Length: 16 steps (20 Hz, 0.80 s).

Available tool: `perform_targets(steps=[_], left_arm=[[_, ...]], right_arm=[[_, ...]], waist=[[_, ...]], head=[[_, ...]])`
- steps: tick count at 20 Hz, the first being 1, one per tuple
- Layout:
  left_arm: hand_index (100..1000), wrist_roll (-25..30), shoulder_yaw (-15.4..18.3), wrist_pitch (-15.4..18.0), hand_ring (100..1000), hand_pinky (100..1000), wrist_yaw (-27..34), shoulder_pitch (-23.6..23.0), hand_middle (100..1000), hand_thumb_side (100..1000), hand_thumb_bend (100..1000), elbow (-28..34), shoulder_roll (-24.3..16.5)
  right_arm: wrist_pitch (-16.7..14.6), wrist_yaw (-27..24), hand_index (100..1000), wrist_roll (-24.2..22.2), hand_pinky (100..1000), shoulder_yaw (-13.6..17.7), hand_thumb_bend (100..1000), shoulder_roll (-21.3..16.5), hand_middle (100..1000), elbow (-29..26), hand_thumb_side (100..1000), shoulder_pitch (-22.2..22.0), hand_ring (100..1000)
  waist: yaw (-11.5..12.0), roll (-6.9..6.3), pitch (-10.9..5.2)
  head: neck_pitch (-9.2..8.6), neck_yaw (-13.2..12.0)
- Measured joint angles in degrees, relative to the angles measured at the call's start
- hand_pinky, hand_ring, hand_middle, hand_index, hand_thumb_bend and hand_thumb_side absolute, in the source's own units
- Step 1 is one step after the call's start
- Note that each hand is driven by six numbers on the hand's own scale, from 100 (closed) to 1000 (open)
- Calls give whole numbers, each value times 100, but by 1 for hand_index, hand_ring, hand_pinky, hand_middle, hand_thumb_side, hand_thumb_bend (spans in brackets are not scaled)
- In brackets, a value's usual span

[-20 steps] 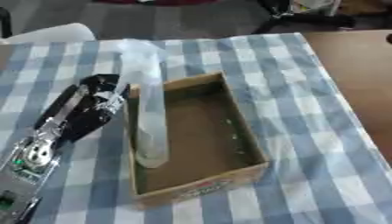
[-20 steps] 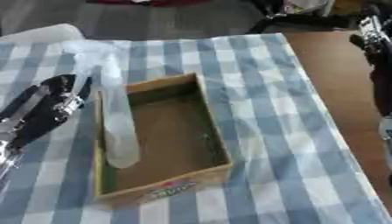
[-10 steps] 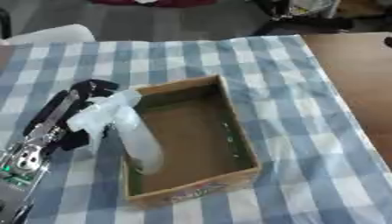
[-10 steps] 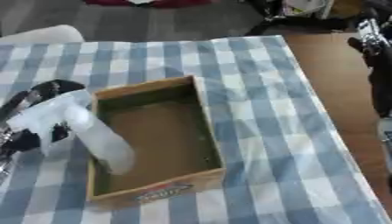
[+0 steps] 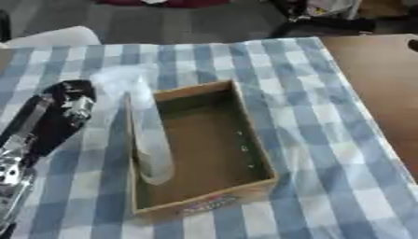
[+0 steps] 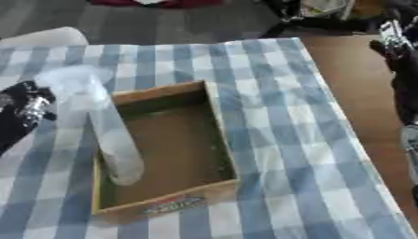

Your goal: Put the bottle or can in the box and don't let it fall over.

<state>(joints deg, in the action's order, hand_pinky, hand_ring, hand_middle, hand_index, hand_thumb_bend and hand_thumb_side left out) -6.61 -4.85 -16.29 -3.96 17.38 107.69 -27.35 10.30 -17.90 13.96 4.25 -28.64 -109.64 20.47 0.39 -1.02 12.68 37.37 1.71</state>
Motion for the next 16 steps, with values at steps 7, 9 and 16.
perform_targets(steps=[7,9,16], left_arm=[[704,-1746,718,228,728,490,741,-293,731,644,100,218,-224],[700,-2061,845,431,725,490,1040,-339,729,673,100,204,-264],[693,-2458,1145,1063,713,461,1978,-427,714,701,100,-4,-289]], right_arm=[[-5,0,877,29,928,30,100,-38,1000,0,534,-37,1000],[-5,0,877,31,928,31,100,-39,1000,0,533,-37,1000],[-7,3,876,33,927,31,100,-47,1000,-1,531,-38,1000]], waist=[[21,-6,-4],[21,-2,-5],[12,8,-5]], head=[[6,42],[11,47],[128,15]])
